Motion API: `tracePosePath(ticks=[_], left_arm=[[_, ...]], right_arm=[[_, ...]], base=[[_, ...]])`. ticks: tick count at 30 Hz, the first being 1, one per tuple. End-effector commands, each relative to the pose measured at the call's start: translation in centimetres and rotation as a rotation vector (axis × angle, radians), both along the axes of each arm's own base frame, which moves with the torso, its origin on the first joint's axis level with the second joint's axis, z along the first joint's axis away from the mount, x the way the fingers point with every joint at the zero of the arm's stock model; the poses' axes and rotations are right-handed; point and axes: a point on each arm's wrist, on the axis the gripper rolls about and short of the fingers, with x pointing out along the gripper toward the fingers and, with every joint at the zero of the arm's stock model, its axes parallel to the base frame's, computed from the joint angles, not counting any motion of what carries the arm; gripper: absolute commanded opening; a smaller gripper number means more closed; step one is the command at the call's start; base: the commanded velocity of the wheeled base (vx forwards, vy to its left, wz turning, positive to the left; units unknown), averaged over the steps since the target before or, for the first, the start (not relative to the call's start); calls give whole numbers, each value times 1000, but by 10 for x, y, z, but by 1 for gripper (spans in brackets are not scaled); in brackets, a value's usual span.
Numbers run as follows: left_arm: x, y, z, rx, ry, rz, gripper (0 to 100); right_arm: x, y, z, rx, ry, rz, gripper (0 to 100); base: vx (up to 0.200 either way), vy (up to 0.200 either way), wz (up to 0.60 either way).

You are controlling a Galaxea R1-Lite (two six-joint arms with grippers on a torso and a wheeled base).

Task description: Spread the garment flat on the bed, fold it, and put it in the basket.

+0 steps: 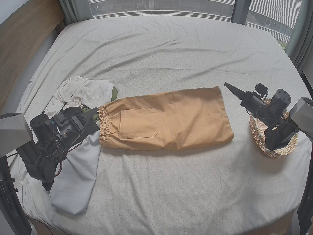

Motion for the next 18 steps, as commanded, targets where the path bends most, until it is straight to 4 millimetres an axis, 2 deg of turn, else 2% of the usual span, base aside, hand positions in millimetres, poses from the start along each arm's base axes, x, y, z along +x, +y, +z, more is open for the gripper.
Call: tracePosePath(ticks=[1, 5, 14, 18], left_arm=[[5, 3, 4, -15, -19, 26, 100], [4, 0, 3, -14, -14, 18, 100], [1, -4, 5, -11, -15, 8, 100], [-6, -8, 10, -8, -19, -12, 100]], right_arm=[[6, 1, -4, 2, 12, -3, 100], [3, 0, -2, 2, 15, -8, 100], [-16, -1, 6, 1, 27, -6, 100], [-34, 0, 9, -1, 48, -2, 100]], base=[[0, 0, 0], [0, 0, 0], [0, 0, 0], [0, 0, 0]])
